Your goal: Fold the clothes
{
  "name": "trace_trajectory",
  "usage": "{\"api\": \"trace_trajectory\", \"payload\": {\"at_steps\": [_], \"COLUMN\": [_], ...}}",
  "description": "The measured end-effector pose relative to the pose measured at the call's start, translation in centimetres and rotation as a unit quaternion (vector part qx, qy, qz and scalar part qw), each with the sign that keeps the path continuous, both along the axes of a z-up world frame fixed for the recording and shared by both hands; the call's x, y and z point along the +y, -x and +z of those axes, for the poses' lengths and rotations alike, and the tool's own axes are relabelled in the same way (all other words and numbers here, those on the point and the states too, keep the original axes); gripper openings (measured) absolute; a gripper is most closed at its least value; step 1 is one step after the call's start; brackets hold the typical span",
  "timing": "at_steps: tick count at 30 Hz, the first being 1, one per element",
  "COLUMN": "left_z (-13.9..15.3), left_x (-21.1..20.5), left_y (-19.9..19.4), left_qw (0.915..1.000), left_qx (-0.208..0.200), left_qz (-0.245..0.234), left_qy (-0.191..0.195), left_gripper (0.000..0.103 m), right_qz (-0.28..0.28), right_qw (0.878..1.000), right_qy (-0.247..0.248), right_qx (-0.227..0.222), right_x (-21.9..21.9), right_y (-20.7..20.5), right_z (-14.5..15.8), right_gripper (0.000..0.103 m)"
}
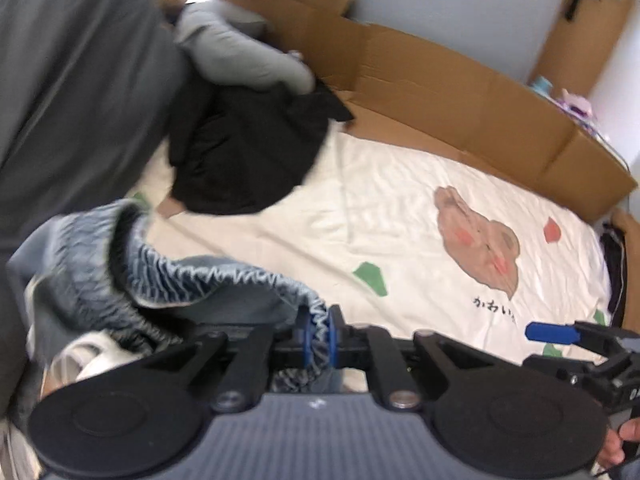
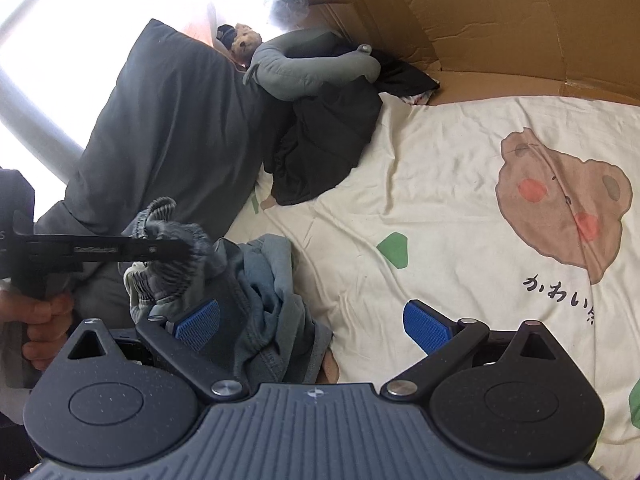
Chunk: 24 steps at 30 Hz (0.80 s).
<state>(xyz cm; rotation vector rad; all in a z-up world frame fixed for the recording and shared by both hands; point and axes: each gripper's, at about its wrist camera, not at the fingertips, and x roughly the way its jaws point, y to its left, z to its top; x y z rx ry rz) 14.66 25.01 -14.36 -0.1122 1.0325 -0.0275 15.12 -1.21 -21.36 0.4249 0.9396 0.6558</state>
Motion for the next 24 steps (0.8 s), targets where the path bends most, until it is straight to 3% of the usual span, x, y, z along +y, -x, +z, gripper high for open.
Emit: {"api": "trace_trajectory", "payload": {"at_steps": [6, 14, 19, 24], "left_z": [-0.5, 0.5, 0.0, -0.8], "left_x": [-3.3, -8.9, -13.1, -14.6], "left_y": [-2.1, -5.4, -6.5, -7.2], "left_qw": [0.9982, 0.9881, 0.9776, 0.9753], "left_qx": [-0.015, -0.043, -0.039, -0.015], "left_qz": [-0.052, -0.126, -0.178, -0.190], "left_qy": [0.026, 0.077, 0.106, 0.111], "left_gripper": [0.008, 0.008, 0.009, 0.010], "right_qz": [-0.013, -0.020, -0.026, -0.035], "right_qw": [1.000, 1.000, 1.000, 0.999], "right_qy": [-0.002, -0.010, -0.011, -0.007], "right_qx": [0.004, 0.002, 0.005, 0.010], "right_x": [-0.9, -1.4, -1.8, -2.6], "right_y": [0.1, 0.1, 0.2, 0.3], "right_z": [-0.2, -0.4, -0.7, -1.1], "right_gripper": [0.100, 0.100, 0.100, 0.100]}}
